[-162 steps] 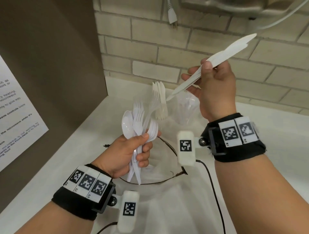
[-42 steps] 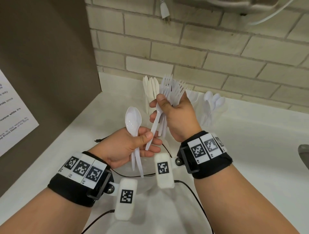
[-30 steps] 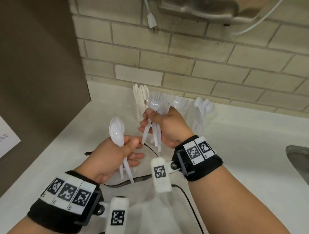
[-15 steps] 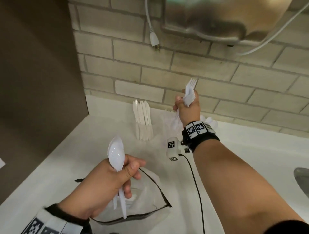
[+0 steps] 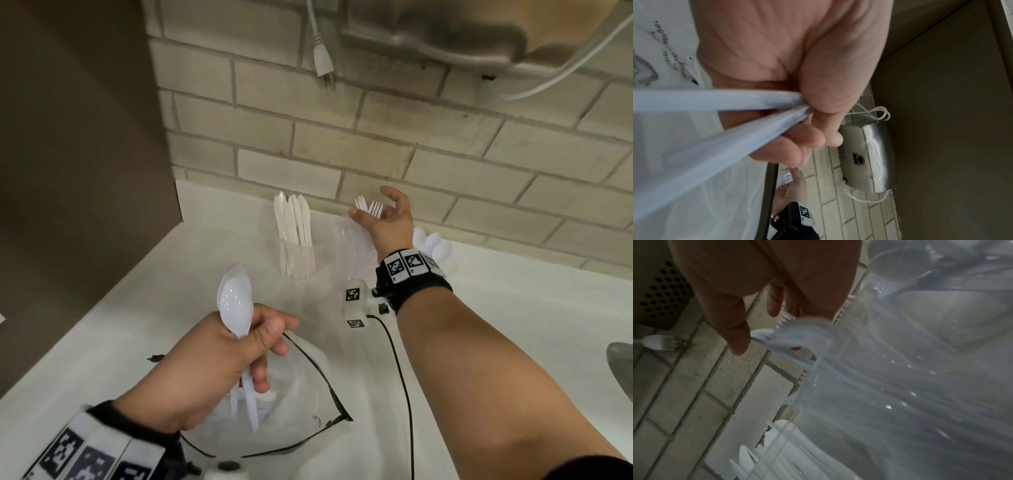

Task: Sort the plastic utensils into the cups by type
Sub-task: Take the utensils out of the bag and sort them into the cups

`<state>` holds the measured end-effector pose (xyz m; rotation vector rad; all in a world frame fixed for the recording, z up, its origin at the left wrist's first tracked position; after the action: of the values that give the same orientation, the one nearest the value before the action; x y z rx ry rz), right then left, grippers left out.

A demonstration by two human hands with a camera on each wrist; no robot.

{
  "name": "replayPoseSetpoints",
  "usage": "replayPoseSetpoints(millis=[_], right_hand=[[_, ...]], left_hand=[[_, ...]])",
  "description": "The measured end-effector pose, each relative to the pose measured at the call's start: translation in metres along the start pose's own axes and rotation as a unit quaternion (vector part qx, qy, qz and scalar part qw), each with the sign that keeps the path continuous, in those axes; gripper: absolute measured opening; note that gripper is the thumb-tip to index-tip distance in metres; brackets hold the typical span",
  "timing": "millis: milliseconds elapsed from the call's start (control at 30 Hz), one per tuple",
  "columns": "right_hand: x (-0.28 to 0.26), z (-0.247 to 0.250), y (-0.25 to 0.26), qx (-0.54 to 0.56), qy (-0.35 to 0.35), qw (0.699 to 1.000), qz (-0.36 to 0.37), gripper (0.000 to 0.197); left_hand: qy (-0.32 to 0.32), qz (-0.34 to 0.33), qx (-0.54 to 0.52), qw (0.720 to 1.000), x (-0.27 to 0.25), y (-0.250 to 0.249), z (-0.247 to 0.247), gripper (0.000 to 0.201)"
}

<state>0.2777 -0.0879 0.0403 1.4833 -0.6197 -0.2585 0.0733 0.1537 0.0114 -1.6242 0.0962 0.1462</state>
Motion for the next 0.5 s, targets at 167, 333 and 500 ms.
replayPoseSetpoints(millis=[167,333,500], right_hand=[[-0.004,-0.004,0.014,-0.167,0.047,0.976,0.131,0.036],[-0.013,-0.007,0.012,-0.275,0.048,0.944,0.172,0.032],[-0.027,-0.035,0.006,-0.389,0.196,0.871,0.226,0.044]], left_hand=[[0.0,0.014,-0.004,1.0,0.0,0.003,-0.002,0.024],[-0.01,0.033,-0.003,0.999,0.005,0.007,-0.006,0.011],[-0.023,0.04,0.019,0.999,0.009,0.008,-0.004,0.027]])
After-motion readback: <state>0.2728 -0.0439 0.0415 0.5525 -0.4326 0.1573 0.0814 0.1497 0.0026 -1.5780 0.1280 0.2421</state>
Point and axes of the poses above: each hand's wrist, its own x-axis towards the middle knuckle, its own z-axis out of the back of the hand, y = z × x, the point moved 9 cm from there along x, towards the middle knuckle, and after that the axes turned 12 degrees about -y, right-handed, at the moved point
